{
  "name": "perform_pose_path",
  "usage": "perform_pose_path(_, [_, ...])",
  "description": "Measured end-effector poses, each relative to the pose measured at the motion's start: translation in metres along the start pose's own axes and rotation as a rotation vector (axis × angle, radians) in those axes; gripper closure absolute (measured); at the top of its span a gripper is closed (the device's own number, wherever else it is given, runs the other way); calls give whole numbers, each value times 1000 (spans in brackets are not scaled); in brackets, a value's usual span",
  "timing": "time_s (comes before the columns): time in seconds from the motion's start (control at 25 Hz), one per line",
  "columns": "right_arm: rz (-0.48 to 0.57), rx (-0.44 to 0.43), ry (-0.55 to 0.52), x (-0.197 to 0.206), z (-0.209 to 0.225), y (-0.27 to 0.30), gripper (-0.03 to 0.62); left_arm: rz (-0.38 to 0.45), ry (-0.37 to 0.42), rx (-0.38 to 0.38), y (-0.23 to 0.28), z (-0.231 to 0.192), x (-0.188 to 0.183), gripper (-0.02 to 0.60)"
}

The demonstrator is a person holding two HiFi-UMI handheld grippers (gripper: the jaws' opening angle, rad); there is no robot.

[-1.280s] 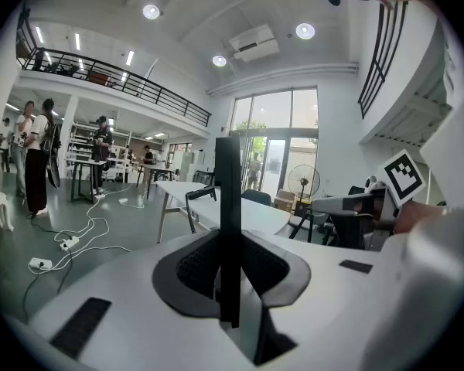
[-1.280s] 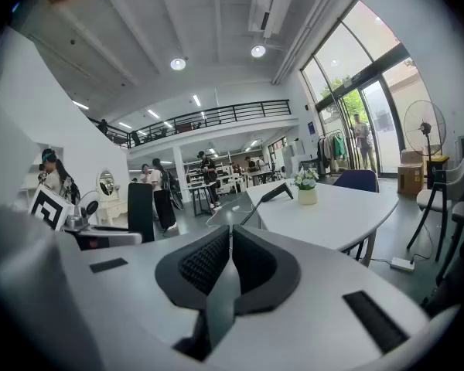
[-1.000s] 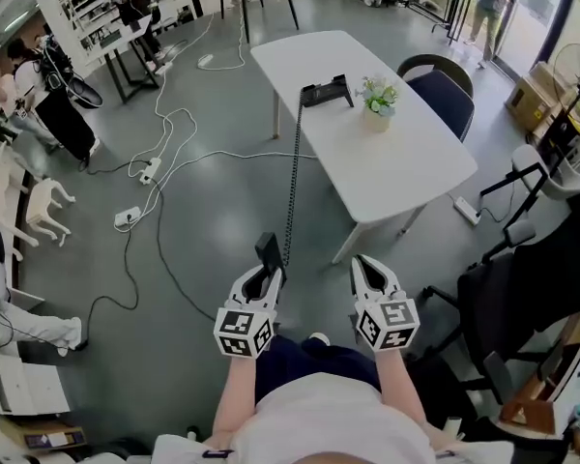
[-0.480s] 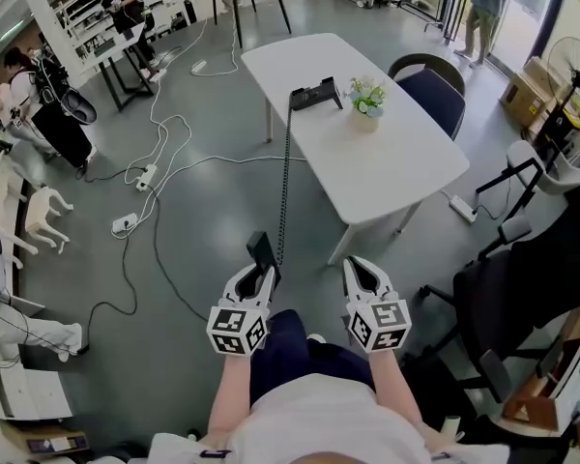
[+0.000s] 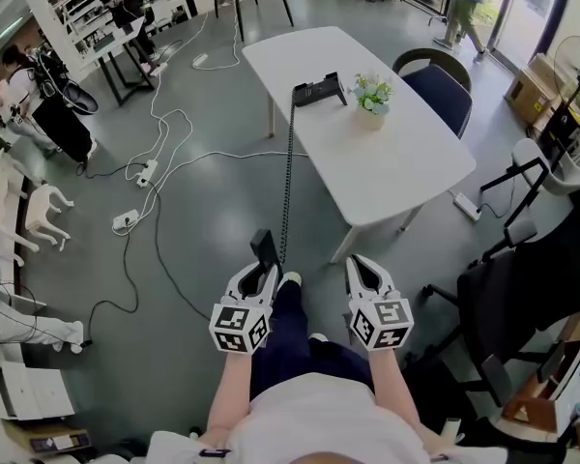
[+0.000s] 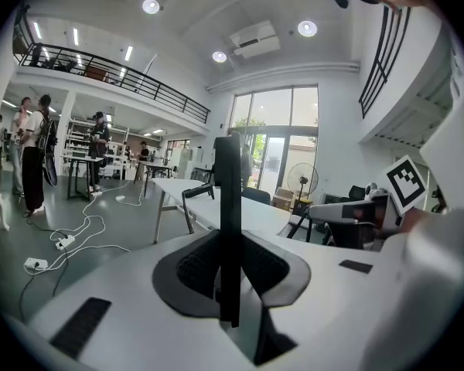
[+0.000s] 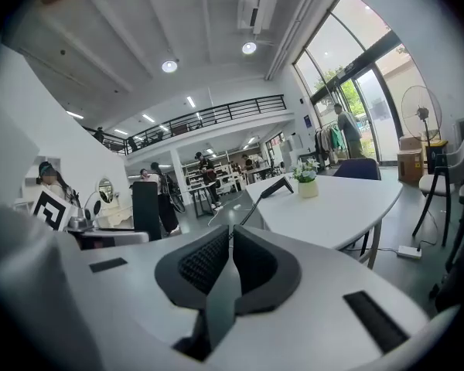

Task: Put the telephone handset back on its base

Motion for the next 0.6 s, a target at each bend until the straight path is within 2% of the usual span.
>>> perform_pose_path(0.6, [-56, -5, 24, -27, 4, 104, 553, -33, -26, 20, 71, -74, -38, 497])
Point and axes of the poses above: the fingertips, and each gripper's own axes: y forward along the fingers, z to its right, x out of its underside, the point moved 10 cm from there along -y, backward along the fingers, and after that the axes turned 1 degree about -x, right-handed, at the moved point
